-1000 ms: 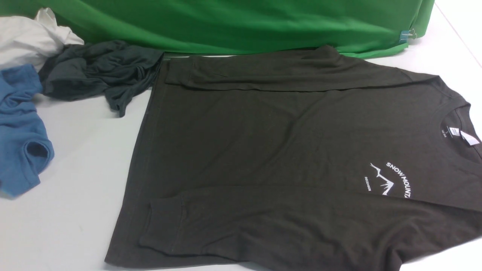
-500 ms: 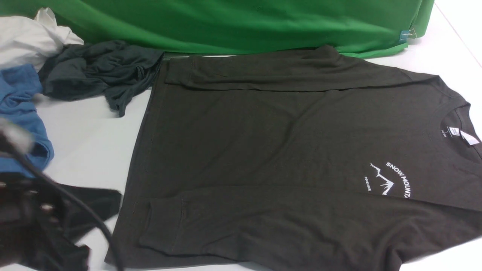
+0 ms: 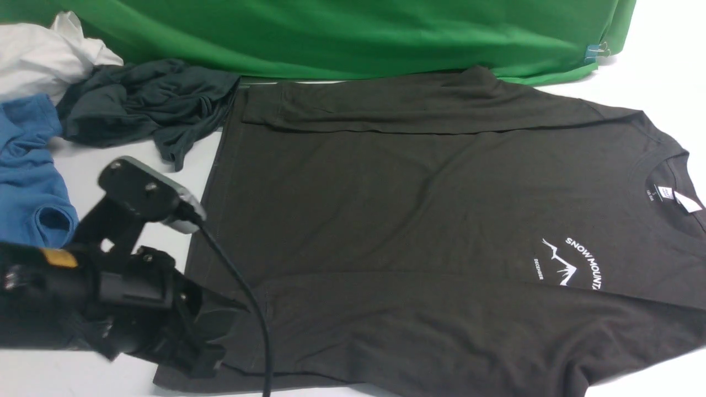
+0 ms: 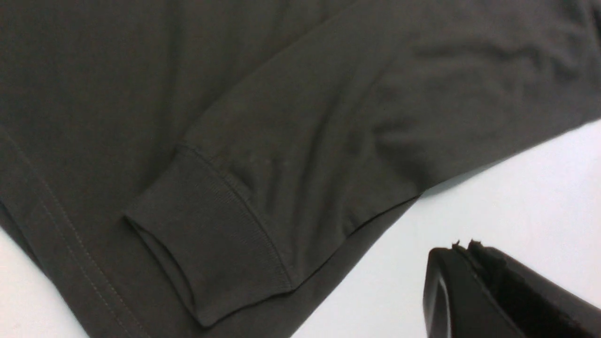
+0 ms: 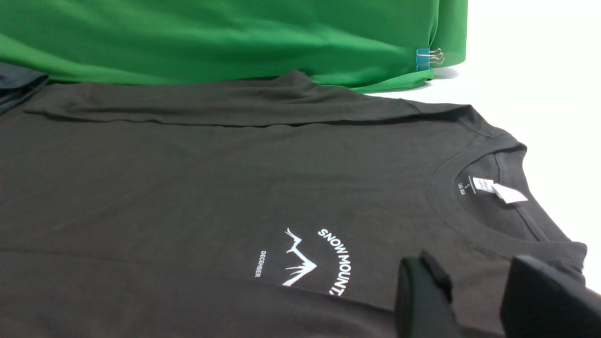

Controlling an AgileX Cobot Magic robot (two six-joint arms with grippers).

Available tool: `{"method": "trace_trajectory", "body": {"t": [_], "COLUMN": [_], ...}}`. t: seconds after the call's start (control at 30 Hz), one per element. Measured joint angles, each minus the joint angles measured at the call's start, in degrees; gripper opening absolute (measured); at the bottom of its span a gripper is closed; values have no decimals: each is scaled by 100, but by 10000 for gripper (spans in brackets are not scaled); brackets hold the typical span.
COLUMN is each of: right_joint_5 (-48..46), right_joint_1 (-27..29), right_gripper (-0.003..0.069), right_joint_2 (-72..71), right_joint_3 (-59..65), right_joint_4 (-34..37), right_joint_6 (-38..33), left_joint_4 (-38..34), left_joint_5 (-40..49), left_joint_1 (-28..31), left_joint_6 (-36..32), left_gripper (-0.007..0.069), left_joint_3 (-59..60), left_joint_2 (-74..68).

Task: Fold a long-sleeved shirt on a white desktop.
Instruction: 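Grasp the left edge of the dark T-shirt lying flat on the table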

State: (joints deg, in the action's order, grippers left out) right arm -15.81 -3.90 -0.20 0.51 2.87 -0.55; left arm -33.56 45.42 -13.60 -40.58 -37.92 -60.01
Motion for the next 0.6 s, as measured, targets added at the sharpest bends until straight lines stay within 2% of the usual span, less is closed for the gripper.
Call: {"method": "trace_trajectory", "body": {"t": [0.13, 0.33, 0.43, 0.53, 0.6], "right_joint_5": [431, 2015, 2461, 2579, 2072], "right_joint_1": [0, 0, 0, 0, -50], "right_gripper": [242, 242, 242, 238, 227], "right_joint_2": [0, 0, 0, 0, 69], "right_joint_3": [0, 0, 0, 0, -230], "right_joint_4": [25, 285, 310, 329, 346], "right_joint_6": [107, 1662, 1990, 2678, 2878], "left_joint_4": [88, 150, 267, 411, 513], "left_joint_5": [38, 36, 41, 12, -1], "left_joint_1": [0, 0, 0, 0, 0], "left_joint_6": [-4, 2, 21, 158, 268], "left_gripper": [20, 20, 20, 20, 20], "left_joint_3": [-159, -266, -271, -271, -271], "left_joint_2": [-209, -215, -215, -215, -240]}}
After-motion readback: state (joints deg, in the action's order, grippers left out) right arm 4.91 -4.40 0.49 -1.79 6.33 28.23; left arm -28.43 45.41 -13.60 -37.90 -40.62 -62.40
